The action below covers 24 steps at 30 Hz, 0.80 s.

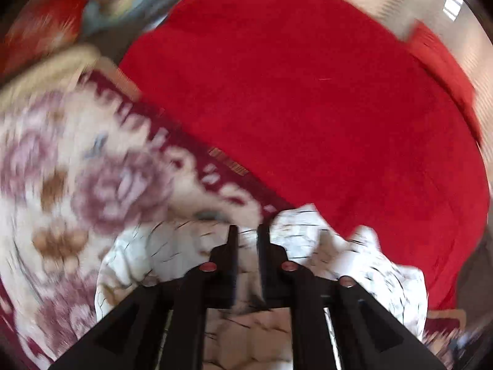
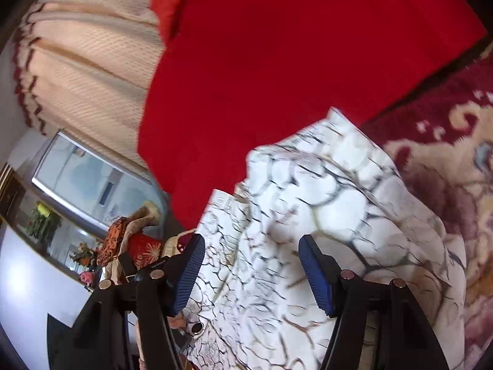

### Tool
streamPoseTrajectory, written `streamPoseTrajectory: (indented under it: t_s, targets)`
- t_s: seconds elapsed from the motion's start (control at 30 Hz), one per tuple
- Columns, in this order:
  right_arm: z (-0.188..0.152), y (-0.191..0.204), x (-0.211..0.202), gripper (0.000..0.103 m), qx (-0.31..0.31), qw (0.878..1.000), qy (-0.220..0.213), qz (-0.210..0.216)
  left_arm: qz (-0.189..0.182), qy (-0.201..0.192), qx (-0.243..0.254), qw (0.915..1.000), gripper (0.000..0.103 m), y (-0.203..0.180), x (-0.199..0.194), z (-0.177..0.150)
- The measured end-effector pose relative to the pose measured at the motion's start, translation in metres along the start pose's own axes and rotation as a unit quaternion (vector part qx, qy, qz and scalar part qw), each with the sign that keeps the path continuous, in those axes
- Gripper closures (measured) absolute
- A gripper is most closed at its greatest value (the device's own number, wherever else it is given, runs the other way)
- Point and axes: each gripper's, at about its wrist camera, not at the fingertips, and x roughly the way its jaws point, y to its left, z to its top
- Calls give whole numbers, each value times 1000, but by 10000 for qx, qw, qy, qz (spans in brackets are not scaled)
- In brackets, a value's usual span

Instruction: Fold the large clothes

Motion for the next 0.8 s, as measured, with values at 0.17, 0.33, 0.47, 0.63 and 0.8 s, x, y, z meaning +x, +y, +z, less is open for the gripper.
streamPoseTrajectory:
  t_s: [0.17, 0.33, 0.47, 0.63, 0.8]
  targets:
    - [1, 15, 11, 48, -460, 9984, 73, -329, -817, 232, 1120, 9901, 40, -53, -6, -18]
    - [-2, -22, 39, 74, 87, 9948, 584, -835, -793, 1046, 1991, 9711, 39, -89, 21, -53]
    - [3, -38, 31, 74, 583, 9959, 582, -373, -885, 1238, 2056, 9667, 39, -103, 28, -67]
    - [-1, -32, 30, 74, 295, 9972, 484, -479, -1116, 868, 1659, 9760, 36, -96, 26, -54]
    - [-6, -28, 31, 73, 29, 9972, 421, -611, 176, 609, 1624, 9847, 34, -81, 55, -50]
